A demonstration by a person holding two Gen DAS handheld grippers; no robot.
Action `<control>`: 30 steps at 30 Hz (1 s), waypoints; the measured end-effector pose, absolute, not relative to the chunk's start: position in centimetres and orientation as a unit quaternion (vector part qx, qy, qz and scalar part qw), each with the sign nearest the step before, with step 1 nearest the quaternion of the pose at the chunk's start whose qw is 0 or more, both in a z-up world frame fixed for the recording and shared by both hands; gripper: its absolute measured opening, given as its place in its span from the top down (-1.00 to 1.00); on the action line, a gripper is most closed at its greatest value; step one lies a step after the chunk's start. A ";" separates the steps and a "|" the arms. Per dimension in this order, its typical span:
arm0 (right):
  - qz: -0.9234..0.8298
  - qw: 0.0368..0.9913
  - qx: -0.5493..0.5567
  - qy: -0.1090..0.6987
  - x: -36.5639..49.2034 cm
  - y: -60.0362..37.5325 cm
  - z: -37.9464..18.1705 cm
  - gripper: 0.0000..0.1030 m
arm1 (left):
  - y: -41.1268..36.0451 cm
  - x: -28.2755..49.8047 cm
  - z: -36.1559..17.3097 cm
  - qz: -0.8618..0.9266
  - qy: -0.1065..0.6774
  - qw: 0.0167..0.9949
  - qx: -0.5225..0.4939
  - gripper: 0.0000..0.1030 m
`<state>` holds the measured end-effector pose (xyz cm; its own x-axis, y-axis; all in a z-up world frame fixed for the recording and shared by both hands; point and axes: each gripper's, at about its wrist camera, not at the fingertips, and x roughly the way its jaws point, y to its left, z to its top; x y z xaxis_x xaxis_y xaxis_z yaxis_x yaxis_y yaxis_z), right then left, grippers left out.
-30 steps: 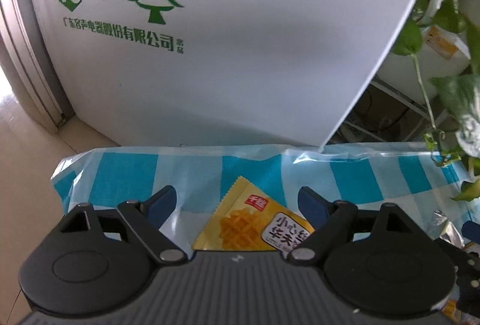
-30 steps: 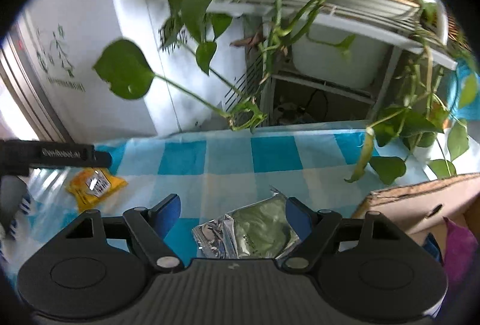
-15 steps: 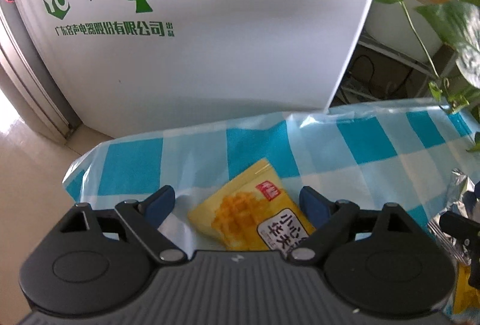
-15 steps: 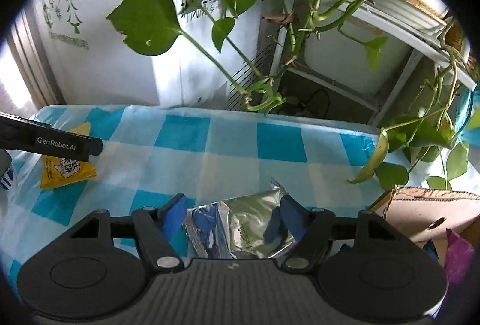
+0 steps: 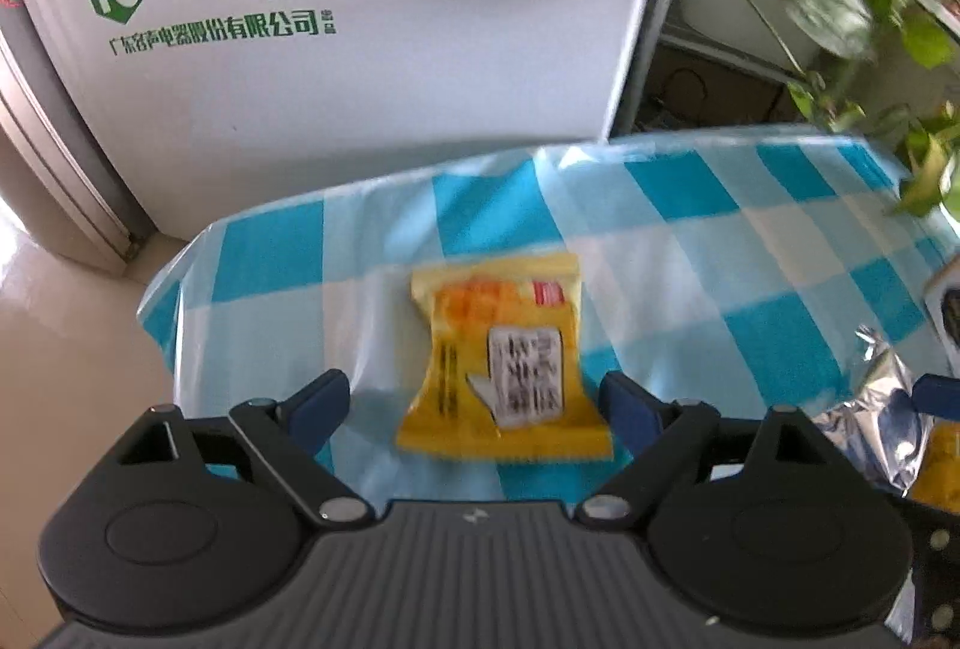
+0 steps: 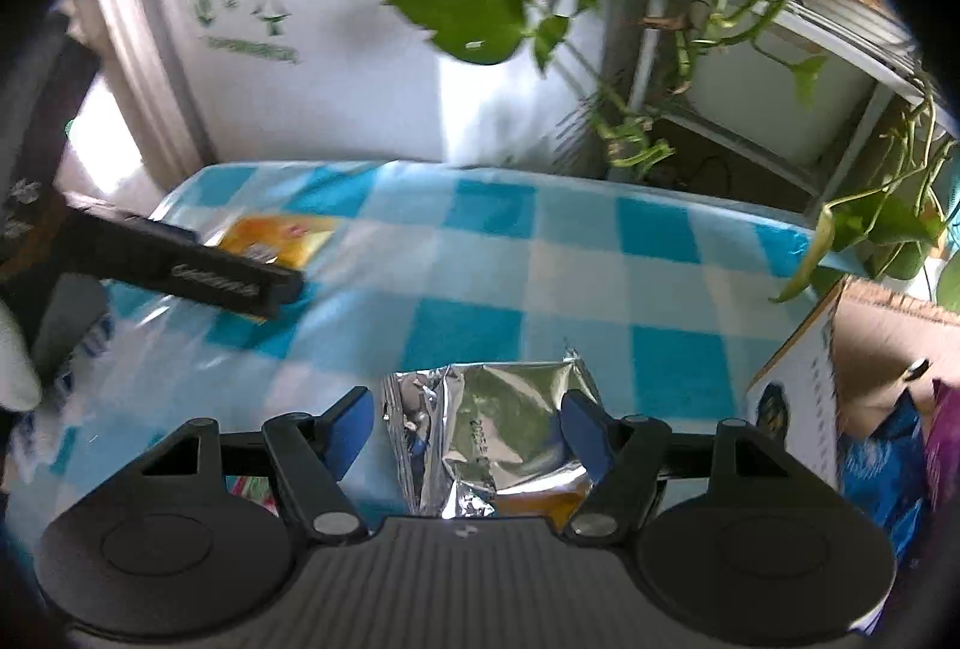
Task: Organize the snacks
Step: 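Close left tool on yellow waffle bag while right tool grasps silver foil bag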
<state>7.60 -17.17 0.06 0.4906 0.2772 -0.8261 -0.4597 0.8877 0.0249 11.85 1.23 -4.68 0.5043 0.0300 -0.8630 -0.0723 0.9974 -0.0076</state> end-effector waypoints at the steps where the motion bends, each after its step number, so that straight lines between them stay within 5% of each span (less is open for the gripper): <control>1: 0.217 0.855 -0.094 0.461 7.1 -17.1 0.1 -0.48 | 1.2 11.5 -4.6 0.027 0.499 0.866 -0.023 -0.76; 12: 0.207 0.826 -0.004 0.525 3.9 -18.5 0.7 -0.49 | 2.3 10.0 -3.4 -0.013 0.520 0.854 -0.031 -0.74; 22: 0.094 0.799 0.214 0.554 7.4 -22.4 -0.9 -0.78 | 3.2 12.7 -3.8 -0.012 0.507 0.860 -0.067 -0.74; 30: 0.044 0.812 0.229 0.535 9.0 -20.9 -1.4 -0.81 | 3.0 12.7 -3.7 0.006 0.500 0.865 -0.054 -0.74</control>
